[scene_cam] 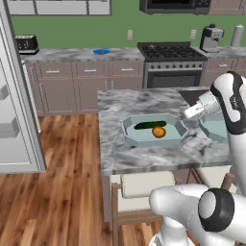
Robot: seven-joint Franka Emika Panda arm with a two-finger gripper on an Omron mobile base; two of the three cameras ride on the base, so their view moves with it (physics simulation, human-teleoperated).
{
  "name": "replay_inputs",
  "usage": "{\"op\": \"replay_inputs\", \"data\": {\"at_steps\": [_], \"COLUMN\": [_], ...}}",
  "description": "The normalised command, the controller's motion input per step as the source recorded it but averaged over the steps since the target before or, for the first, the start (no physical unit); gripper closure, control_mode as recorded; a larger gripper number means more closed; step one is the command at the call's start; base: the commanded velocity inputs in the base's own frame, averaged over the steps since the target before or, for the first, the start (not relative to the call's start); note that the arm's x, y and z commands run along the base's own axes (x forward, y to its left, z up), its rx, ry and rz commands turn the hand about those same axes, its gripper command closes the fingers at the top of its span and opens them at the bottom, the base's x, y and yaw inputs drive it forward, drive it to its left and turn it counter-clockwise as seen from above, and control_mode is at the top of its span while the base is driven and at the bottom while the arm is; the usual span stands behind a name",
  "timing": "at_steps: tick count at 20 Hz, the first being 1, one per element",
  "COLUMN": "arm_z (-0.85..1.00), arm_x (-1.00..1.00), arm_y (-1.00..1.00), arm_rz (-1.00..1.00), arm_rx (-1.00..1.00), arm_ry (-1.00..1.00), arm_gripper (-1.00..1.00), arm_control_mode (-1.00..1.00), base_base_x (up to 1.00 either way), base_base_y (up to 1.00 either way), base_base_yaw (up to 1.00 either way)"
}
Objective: Place the cold items (mango and cucumber) from the fridge in one tupperware on the dining counter. Place the warm items (hot dog and kebab skewer) in the stove area in another tupperware.
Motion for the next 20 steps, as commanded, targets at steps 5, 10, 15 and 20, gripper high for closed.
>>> {"op": "replay_inputs", "data": {"at_steps": [5,10,15,20], "arm_z": [0.38,0.29,0.35,0.03], "arm_x": [-0.68,-0.56,-0.55,-0.16], "arm_y": [0.14,0.15,0.02,0.05], "arm_rz": [-0.66,-0.38,-0.13,0.00], "arm_rx": [0.13,-0.04,-0.29,-0.09], "arm_ry": [0.13,0.23,0.05,0.00], "arm_gripper": [-1.00,-1.00,-1.00,-1.00], "arm_control_mode": [-1.00,-1.00,-1.00,-1.00], "base_base_x": [0.00,0.00,0.00,0.00], "base_base_y": [0.00,0.00,0.00,0.00], "base_base_yaw": [0.00,0.00,0.00,0.00]}}
